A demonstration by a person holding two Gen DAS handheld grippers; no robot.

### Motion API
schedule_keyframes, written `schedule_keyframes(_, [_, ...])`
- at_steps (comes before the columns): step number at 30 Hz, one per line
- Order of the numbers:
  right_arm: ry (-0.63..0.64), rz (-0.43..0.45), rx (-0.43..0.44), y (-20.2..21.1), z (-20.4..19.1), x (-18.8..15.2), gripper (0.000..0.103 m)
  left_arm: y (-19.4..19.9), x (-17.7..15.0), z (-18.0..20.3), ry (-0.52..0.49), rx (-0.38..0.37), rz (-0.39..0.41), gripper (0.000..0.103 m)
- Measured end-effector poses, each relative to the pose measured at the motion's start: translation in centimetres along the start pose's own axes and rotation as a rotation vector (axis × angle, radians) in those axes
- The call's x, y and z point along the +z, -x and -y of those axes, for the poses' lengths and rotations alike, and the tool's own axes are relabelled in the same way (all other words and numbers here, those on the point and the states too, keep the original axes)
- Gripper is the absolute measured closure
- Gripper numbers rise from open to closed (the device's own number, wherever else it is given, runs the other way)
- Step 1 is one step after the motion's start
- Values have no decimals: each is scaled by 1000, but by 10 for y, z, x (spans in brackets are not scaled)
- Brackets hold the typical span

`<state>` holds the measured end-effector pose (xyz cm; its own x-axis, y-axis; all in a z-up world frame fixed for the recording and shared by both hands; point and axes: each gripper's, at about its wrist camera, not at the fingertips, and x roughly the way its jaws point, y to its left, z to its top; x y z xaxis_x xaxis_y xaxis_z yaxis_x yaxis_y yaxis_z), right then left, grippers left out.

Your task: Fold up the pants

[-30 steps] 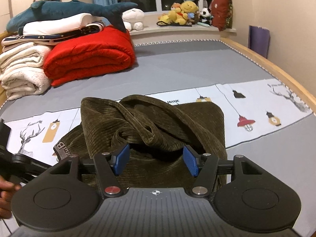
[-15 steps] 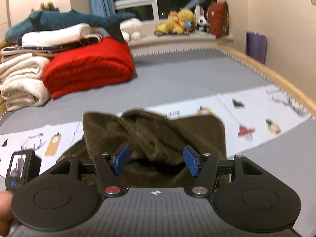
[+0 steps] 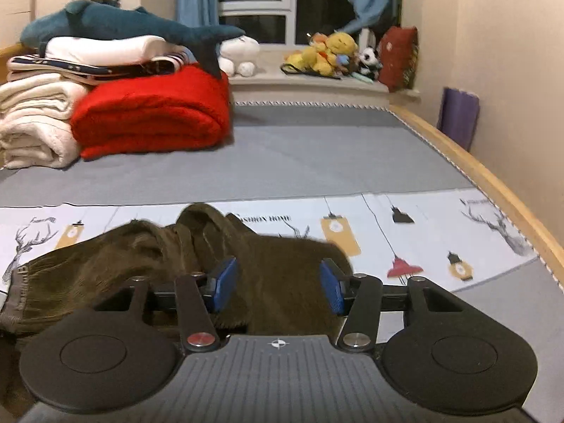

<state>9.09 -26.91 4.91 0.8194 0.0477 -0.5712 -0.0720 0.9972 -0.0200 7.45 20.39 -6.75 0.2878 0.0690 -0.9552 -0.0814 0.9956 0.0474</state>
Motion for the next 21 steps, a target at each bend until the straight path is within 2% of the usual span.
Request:
schedule_keyframes(4, [119,-11,0,-2,-13,-9,49,-1,-13,-34,26,112,-44,86])
schedule_keyframes(6, [136,-15,15,-3,-15,-9,49,-4,-19,-44,32,166,-48,84])
schedule_keyframes(9, [128,-31,28,-6,-18,-7,49,17,-18,-45,51,203,-1,81])
schedule_keyframes(11, [112,-36,38,-8,-18,-5,49,33,-14,-29,31,266,48,81])
schedule_keyframes(14, [74,-48,49,-14,-16,-2,49,67,12,-14,38,313,121,81])
schedule_keyframes(16, [43,-53,57,-19,-15,1,49,86,21,-9,64,271,195,77])
schedule_keyframes(19, [12,-66,58,-28,-13,4,49,112,22,4,139,124,322,67])
schedule_keyframes(21, [8,-78,63,-34,-16,5,49,103,19,22,141,53,341,64])
